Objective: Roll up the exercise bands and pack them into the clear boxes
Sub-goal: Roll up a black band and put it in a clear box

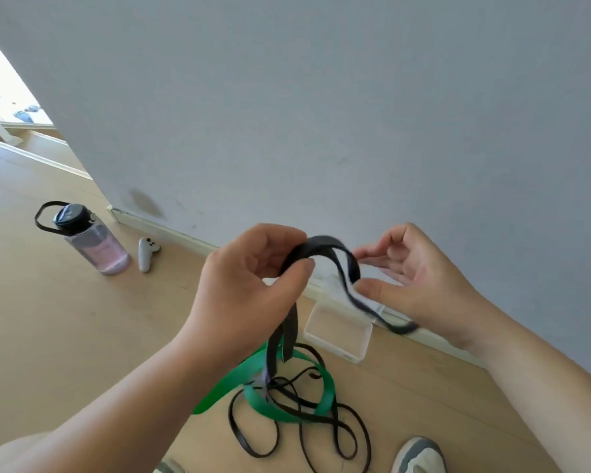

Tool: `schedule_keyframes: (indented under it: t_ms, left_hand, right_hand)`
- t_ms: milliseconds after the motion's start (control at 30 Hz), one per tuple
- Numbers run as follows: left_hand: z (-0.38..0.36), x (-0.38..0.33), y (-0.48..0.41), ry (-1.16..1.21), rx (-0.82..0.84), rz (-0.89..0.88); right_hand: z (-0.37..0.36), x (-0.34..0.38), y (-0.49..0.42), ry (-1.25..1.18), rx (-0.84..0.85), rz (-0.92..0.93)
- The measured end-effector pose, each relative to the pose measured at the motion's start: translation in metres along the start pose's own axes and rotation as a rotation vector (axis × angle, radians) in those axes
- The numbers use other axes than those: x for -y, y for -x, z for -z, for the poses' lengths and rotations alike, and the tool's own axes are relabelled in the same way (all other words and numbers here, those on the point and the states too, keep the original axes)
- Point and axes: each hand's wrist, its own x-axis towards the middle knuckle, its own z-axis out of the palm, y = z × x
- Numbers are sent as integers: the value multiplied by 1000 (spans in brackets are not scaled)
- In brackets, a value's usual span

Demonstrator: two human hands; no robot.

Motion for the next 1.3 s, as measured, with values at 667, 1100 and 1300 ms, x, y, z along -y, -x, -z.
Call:
schedule_keyframes:
  t_ms: [667,1100,1300]
  left_hand:
    - [-15,47,0,-315,536,148]
    - [3,-1,3,-202,151,-9]
    - [-9,-14,11,63,214,130]
  right_hand:
    - [-20,26,17,41,-375,386]
    - [21,7,34,159,-323,73]
    - [3,0,38,201,154,-178]
